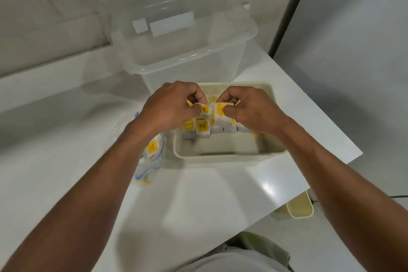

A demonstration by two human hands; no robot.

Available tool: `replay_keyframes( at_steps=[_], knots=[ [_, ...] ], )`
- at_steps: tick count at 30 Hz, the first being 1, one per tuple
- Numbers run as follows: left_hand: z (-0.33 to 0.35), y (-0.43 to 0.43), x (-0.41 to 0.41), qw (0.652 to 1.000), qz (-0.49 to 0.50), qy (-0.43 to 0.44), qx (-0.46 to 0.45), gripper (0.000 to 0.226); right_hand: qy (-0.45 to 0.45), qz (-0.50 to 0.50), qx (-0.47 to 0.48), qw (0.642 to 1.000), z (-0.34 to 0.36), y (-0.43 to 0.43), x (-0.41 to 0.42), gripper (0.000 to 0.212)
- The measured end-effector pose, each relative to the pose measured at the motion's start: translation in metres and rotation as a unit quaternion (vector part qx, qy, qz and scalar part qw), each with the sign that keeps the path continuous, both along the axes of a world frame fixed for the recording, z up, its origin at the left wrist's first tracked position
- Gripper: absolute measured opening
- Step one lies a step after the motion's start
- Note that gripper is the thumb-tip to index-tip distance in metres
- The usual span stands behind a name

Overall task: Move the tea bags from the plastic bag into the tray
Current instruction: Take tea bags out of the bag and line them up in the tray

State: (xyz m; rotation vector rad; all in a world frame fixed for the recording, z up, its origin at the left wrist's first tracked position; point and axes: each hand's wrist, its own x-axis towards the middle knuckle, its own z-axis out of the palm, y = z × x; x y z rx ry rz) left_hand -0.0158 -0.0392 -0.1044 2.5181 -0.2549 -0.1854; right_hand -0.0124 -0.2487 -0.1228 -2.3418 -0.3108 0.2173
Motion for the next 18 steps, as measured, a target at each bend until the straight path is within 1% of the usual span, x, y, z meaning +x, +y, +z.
replay_keyframes(
  at_steps=[8,11,13,18],
  knots=[
    [-0.009,-0.026,0.012,0.999,-0.033,0.021,0.027,0.018,0.019,0.003,-0.033,0.999,-0.006,-0.026,0.004,0.014],
    [-0.013,-0.031,0.016,0.999,-0.033,0.024,0.036,0.017,0.019,0.006,-0.041,0.999,-0.009,-0.031,0.005,0.013],
    [-0.017,-0.033,0.018,0.998,-0.033,0.024,0.044,0.015,0.011,0.016,-0.066,0.998,-0.012,-0.033,0.006,0.013],
    [-0.027,-0.041,0.019,0.994,-0.039,0.046,0.09,0.008,0.01,0.021,-0.108,0.994,-0.028,-0.036,0.006,0.013]
  ],
)
